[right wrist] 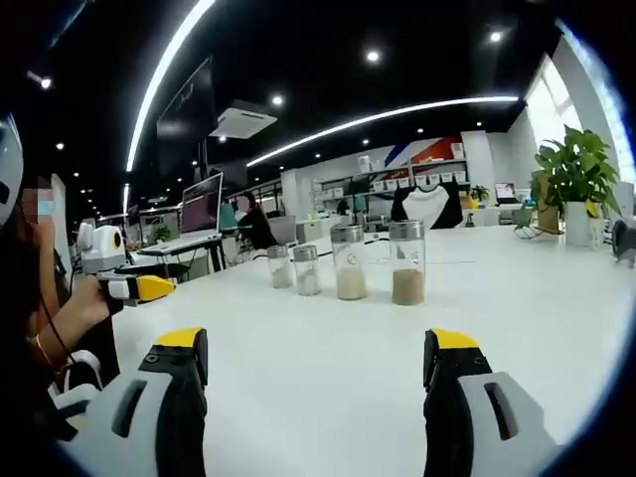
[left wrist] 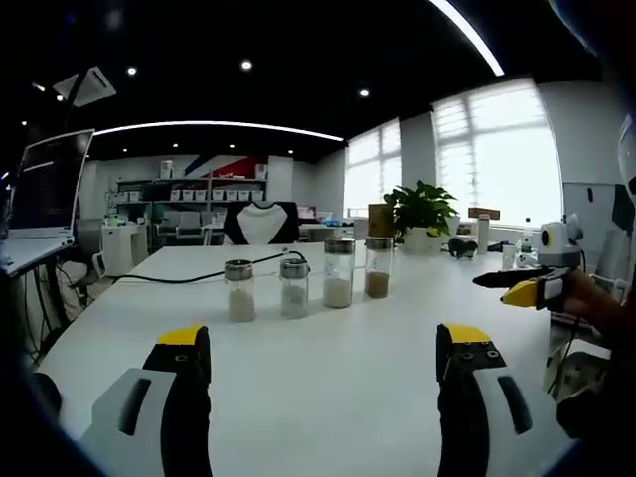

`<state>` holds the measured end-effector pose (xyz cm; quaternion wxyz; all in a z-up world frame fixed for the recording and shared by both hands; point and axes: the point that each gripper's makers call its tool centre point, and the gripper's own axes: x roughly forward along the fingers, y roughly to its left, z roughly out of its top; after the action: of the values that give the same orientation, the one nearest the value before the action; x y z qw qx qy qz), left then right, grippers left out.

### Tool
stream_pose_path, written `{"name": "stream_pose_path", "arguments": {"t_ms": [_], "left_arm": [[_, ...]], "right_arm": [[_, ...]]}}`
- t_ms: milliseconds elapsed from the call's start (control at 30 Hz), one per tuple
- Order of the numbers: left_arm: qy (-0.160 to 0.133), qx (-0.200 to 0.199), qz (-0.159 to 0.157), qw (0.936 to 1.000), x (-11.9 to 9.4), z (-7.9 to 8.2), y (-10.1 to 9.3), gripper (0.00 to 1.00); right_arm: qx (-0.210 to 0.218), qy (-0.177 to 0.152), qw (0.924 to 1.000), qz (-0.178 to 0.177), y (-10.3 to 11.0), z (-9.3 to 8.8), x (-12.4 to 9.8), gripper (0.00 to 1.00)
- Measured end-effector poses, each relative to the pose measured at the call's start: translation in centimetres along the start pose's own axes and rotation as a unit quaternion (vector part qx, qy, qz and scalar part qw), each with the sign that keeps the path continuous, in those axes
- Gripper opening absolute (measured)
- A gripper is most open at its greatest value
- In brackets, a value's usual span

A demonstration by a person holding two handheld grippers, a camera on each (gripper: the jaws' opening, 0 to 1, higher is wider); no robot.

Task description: Rotate the seasoning bottle until the label or dispensing opening points toward the visible target arrow and the bottle remains upright within the marked orientation range

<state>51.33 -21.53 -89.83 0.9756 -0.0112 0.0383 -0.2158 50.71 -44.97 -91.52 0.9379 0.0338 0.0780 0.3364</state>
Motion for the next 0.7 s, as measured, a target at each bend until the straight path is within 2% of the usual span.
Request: {"name": "stream_pose_path", "arguments": {"t_ms": [367, 700], "left_arm": [[-0.007, 0.007, -0.005, 0.9999, 0.44, 0.64, -0.35, 1.00], [-0.007, -0.001, 0.011, 0.9999, 0.35, 0.33, 0.25, 0.99]], "right_arm": [[0.005, -0.006, 0.9999, -0.008, -0.63, 0.36, -0.08, 0.91], [0.003, -0.007, 1.0000, -0.004, -0.55, 0.37, 0.10, 0.91]]}}
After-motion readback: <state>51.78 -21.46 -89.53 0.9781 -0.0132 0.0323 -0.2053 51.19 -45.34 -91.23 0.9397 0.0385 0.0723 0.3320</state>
